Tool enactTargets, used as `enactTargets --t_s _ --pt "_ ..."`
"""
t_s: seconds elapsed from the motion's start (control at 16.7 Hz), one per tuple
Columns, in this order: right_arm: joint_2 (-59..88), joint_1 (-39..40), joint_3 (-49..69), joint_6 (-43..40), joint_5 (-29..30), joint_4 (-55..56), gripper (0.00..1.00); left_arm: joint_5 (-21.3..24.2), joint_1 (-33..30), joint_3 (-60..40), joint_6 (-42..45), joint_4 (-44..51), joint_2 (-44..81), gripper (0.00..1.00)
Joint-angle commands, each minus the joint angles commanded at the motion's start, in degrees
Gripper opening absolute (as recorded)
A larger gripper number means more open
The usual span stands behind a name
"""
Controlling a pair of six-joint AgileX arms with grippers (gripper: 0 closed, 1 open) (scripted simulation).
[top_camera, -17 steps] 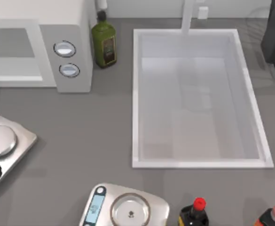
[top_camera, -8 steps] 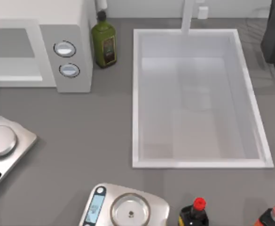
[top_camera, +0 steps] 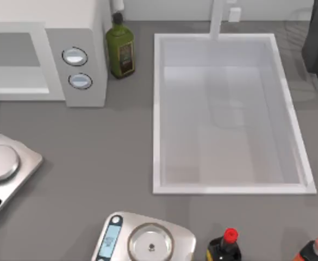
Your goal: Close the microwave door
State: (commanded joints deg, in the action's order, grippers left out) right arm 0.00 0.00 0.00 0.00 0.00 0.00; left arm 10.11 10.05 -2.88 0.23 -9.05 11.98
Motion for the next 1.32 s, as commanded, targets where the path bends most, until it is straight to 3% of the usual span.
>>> enactTargets --t_s 0.48,1.02,1.32 --pt "0.0 0.0 0.0 0.0 0.0 0.0 1.0 -0.4 -0.3 0.9 -0.1 3.2 -4.1 0.0" --pt "0.0 0.0 0.0 0.0 0.0 0.0 1.0 0.2 0.3 -1.0 0.1 -6.9 8.0 0.0" --pt "0.0 0.0 0.0 0.0 0.0 0.0 1.0 0.2 0.2 -0.9 0.1 -7.5 8.6 0.0"
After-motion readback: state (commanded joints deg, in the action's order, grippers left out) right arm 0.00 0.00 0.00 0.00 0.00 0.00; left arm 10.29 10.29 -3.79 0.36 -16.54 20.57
